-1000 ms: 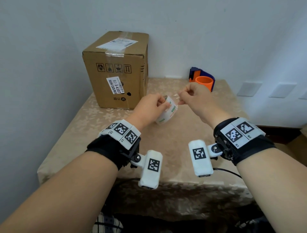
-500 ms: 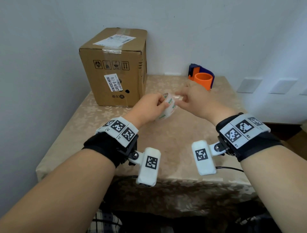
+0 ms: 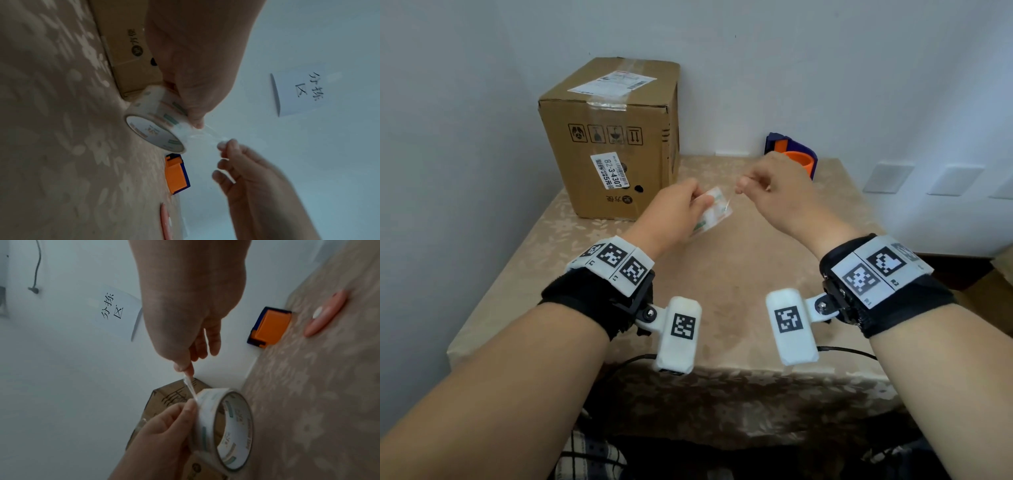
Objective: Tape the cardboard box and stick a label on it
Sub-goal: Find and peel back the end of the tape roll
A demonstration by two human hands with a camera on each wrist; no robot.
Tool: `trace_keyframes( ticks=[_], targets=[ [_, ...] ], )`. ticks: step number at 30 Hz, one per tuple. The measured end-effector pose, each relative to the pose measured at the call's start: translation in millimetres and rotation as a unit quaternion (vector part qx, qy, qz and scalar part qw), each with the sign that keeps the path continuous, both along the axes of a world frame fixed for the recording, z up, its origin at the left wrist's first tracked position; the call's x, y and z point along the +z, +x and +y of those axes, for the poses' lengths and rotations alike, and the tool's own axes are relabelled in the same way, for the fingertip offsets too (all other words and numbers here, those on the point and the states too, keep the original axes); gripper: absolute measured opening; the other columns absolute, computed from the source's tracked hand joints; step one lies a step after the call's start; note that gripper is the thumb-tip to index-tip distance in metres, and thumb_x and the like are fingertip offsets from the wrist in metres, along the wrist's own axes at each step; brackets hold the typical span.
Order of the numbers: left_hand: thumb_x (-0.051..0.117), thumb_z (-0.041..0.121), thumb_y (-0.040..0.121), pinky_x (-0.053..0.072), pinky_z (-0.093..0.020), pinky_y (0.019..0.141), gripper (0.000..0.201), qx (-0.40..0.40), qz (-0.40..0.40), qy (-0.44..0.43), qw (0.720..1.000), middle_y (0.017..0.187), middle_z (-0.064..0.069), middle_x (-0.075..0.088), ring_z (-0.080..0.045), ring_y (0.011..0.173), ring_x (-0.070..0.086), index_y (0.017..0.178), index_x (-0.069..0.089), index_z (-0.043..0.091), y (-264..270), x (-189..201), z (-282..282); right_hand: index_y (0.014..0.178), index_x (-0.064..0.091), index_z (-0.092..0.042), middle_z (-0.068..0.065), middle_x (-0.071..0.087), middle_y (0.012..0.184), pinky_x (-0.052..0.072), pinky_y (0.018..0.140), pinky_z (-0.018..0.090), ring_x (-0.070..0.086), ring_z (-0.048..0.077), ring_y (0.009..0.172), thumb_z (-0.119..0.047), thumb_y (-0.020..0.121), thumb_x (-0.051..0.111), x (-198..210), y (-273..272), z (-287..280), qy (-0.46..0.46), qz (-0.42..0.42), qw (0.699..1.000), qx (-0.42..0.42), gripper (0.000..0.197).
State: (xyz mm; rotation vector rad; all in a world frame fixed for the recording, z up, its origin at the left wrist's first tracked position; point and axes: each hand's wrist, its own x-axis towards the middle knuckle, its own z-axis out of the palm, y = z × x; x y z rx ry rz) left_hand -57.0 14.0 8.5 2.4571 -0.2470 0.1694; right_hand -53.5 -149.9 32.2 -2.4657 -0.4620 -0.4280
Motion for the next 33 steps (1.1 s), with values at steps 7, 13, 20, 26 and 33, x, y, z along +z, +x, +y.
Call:
trace_keyframes(
  ticks=[7, 13, 20, 26, 33],
  targets=[
    [0.052, 0.025, 0.095, 0.041, -0.024, 0.061, 0.021, -0.024, 0.019, -0.021, 0.999, 0.09, -0.004, 0.06, -0.017, 0.08, 0.055, 0.103, 0.058, 0.006, -1, -2, -2, 0.115, 0.058, -0.005, 0.006, 0.064, 0.077, 0.057, 0.059, 0.016, 0.063, 0.011, 0.061, 0.003, 0.091, 0.051, -5, 2, -3, 0.334, 0.152, 0.93, 0.0, 0.027],
    [0.052, 0.027, 0.094, 0.045, -0.03, 0.067, 0.021, -0.013, -0.005, -0.004, 1.0, 0.082, 0.002, 0.056, -0.018, 0.079, 0.054, 0.1, 0.058, 0.009, -2, -1, -5, 0.1, 0.066, -0.003, 0.003, 0.056, 0.072, 0.052, 0.063, 0.022, 0.053, 0.012, 0.062, 0.002, 0.093, 0.039, 0, 0, 1, 0.3, 0.213, 0.93, -0.003, 0.028],
    [0.054, 0.032, 0.093, 0.041, -0.028, 0.064, 0.023, -0.021, -0.045, -0.007, 0.999, 0.073, 0.006, 0.052, -0.014, 0.071, 0.05, 0.096, 0.058, 0.01, -4, 4, -7, 0.099, 0.072, -0.008, 0.003, 0.07, 0.086, 0.047, 0.065, 0.02, 0.058, 0.007, 0.071, -0.026, 0.085, 0.066, 1, -2, 1, 0.042, 0.106, 0.993, -0.006, 0.023],
    [0.059, 0.027, 0.091, 0.051, -0.035, 0.078, 0.009, -0.08, 0.064, -0.11, 0.989, 0.081, 0.003, 0.062, -0.02, 0.081, 0.063, 0.091, 0.055, 0.02, -8, 6, -10, 0.089, 0.075, -0.011, 0.002, 0.065, 0.083, 0.045, 0.069, 0.028, 0.058, 0.013, 0.076, -0.018, 0.084, 0.066, -2, 7, -5, 0.104, 0.06, 0.991, -0.058, 0.012],
    [0.056, 0.023, 0.092, 0.051, -0.036, 0.082, 0.023, -0.035, 0.036, -0.046, 0.998, 0.1, -0.012, 0.07, -0.026, 0.092, 0.065, 0.105, 0.065, 0.006, -6, 5, -7, 0.099, 0.073, -0.005, 0.01, 0.068, 0.087, 0.045, 0.078, 0.037, 0.058, 0.02, 0.08, -0.021, 0.092, 0.057, 5, 0, -3, 0.015, 0.083, 0.996, -0.017, 0.023]
  ],
)
